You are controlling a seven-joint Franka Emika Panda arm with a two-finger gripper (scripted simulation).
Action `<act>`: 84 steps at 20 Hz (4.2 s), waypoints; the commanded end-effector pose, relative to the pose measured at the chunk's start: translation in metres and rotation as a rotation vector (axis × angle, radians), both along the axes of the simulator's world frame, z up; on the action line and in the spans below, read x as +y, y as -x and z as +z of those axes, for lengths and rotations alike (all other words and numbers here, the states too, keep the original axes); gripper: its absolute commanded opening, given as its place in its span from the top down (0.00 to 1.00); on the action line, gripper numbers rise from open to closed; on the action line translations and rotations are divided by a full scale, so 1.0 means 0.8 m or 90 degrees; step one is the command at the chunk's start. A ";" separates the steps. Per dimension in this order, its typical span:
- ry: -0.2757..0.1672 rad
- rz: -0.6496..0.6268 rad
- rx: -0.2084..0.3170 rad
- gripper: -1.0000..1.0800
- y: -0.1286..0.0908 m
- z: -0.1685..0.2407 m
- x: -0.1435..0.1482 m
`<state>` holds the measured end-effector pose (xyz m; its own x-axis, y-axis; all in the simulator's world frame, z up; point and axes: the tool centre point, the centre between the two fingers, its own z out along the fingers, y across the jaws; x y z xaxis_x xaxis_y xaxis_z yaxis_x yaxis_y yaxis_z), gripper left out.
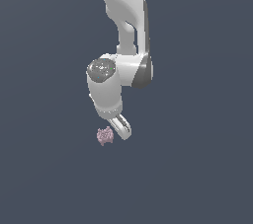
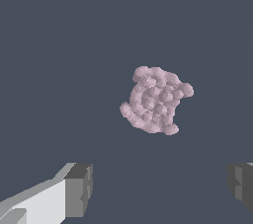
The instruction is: Pick up the object and move it to a goal position.
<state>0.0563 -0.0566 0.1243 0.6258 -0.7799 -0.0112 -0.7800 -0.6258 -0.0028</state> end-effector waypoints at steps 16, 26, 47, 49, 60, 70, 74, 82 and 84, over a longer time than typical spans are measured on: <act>0.007 -0.237 -0.002 0.04 -0.023 -0.028 -0.048; 0.007 -0.243 -0.002 0.04 -0.023 -0.042 -0.050; 0.007 -0.246 -0.002 1.00 -0.023 -0.091 -0.050; 0.007 -0.246 -0.002 1.00 -0.023 -0.091 -0.050; 0.007 -0.246 -0.002 1.00 -0.006 -0.083 -0.064; 0.007 -0.246 -0.002 1.00 0.052 -0.057 -0.112; 0.006 -0.246 -0.002 1.00 0.075 -0.046 -0.132; 0.007 -0.246 -0.002 1.00 0.100 -0.033 -0.155; 0.007 -0.246 -0.002 1.00 0.101 -0.032 -0.156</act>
<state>-0.0229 -0.1807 0.0977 0.2847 -0.9586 -0.0007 -0.9586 -0.2847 -0.0004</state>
